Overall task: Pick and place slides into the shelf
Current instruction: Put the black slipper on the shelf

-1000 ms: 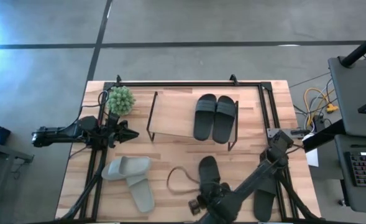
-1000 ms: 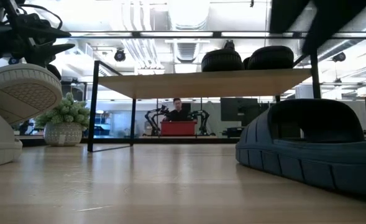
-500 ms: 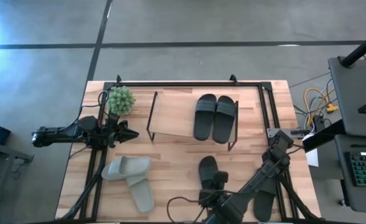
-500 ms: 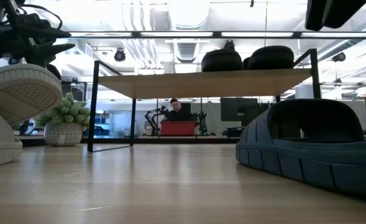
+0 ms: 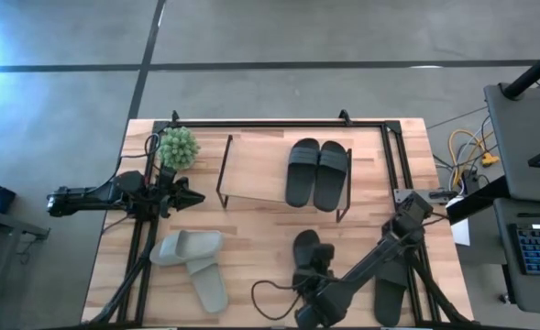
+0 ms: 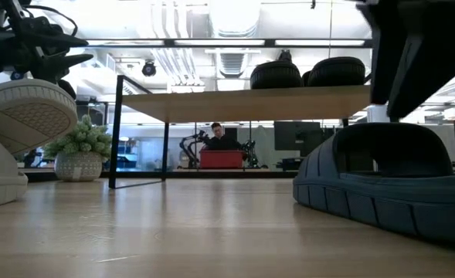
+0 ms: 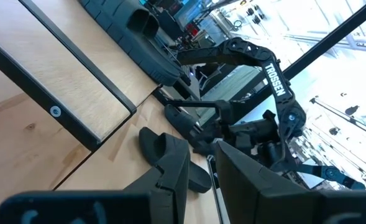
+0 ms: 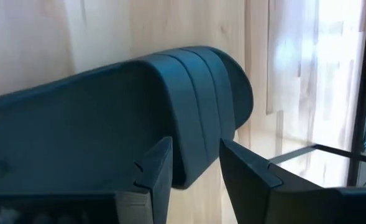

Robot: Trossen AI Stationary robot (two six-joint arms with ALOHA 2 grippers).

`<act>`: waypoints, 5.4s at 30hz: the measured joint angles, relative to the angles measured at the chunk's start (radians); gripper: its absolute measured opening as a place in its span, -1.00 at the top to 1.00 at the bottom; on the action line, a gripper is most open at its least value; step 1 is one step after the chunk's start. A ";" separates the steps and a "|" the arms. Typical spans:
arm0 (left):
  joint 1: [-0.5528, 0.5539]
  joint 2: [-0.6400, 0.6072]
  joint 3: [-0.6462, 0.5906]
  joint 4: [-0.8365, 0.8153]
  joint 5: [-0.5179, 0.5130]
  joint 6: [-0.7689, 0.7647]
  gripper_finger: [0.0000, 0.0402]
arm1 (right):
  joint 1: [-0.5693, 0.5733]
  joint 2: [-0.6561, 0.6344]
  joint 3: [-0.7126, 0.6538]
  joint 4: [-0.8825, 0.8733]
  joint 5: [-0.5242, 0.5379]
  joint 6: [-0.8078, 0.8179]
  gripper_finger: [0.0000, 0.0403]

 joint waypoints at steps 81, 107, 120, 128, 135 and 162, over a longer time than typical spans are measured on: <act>0.000 0.000 0.000 0.000 0.000 0.000 0.67 | -0.162 0.002 0.274 0.226 0.348 -0.118 0.95; 0.000 0.001 0.000 -0.002 0.000 0.000 0.67 | -0.717 -0.053 0.238 0.764 0.370 -1.032 0.94; 0.000 0.000 0.000 0.000 0.000 0.000 0.67 | -0.713 -0.053 0.152 0.857 0.279 -1.049 0.94; 0.000 0.000 0.000 0.000 0.000 0.000 0.67 | -0.717 -0.053 0.154 0.859 0.199 -0.974 0.93; 0.000 0.001 0.000 0.000 0.000 0.000 0.67 | -0.716 -0.053 0.153 0.861 0.171 -0.861 0.66; 0.000 0.000 0.000 0.000 0.000 0.000 0.67 | -0.669 -0.081 0.351 0.197 0.030 -0.492 0.40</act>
